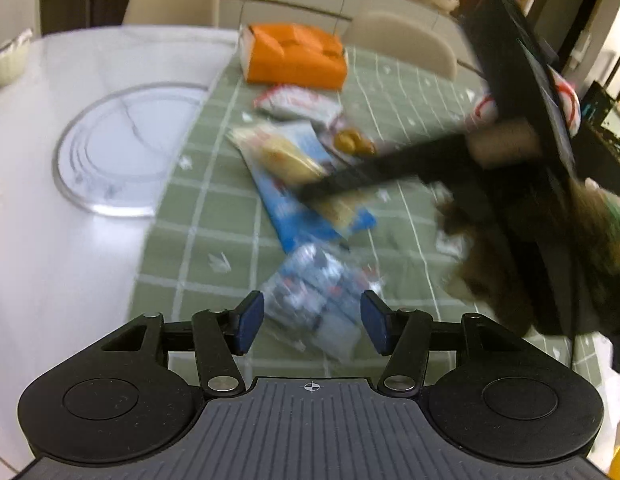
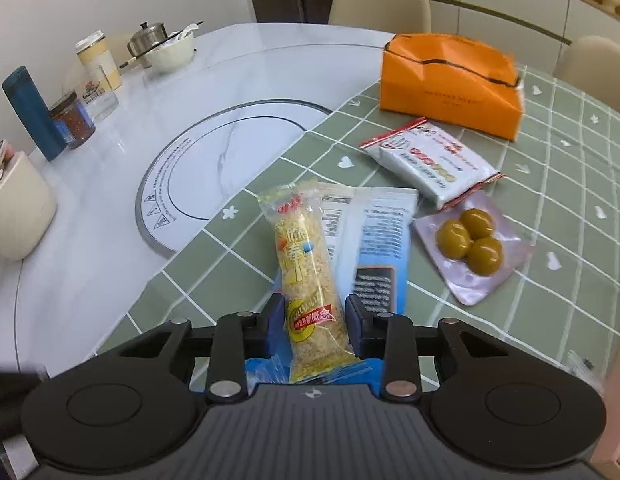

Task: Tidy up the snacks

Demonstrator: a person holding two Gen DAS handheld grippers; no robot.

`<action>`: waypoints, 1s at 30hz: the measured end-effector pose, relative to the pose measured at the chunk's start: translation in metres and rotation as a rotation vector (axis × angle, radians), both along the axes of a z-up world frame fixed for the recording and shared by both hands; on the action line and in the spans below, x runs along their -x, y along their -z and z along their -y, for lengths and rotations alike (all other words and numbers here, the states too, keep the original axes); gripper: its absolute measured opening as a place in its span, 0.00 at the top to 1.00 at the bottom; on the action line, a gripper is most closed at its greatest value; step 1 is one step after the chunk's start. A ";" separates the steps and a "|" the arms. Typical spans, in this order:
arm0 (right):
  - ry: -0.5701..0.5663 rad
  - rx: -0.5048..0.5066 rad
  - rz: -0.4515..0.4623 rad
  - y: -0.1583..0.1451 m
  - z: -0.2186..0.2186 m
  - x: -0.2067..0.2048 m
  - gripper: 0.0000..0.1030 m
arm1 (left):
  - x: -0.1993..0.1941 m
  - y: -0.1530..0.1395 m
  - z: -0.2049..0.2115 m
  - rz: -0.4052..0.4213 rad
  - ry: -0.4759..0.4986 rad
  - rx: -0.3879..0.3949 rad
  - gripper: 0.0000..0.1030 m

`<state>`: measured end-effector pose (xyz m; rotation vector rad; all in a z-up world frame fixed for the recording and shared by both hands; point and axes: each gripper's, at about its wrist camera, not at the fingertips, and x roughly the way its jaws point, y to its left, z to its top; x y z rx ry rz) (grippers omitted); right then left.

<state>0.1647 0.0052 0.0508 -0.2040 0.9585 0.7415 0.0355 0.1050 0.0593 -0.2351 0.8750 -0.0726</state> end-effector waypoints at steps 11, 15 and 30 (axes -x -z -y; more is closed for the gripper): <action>0.161 0.042 -0.090 0.005 0.125 0.045 0.71 | -0.037 0.025 -0.014 -0.054 0.001 0.120 0.42; 0.134 0.064 -0.060 0.008 0.150 0.075 0.71 | -0.021 0.029 0.011 -0.072 0.063 0.085 0.42; 0.148 0.047 0.022 0.019 0.177 0.122 0.43 | -0.041 0.026 0.064 -0.127 -0.041 -0.055 0.37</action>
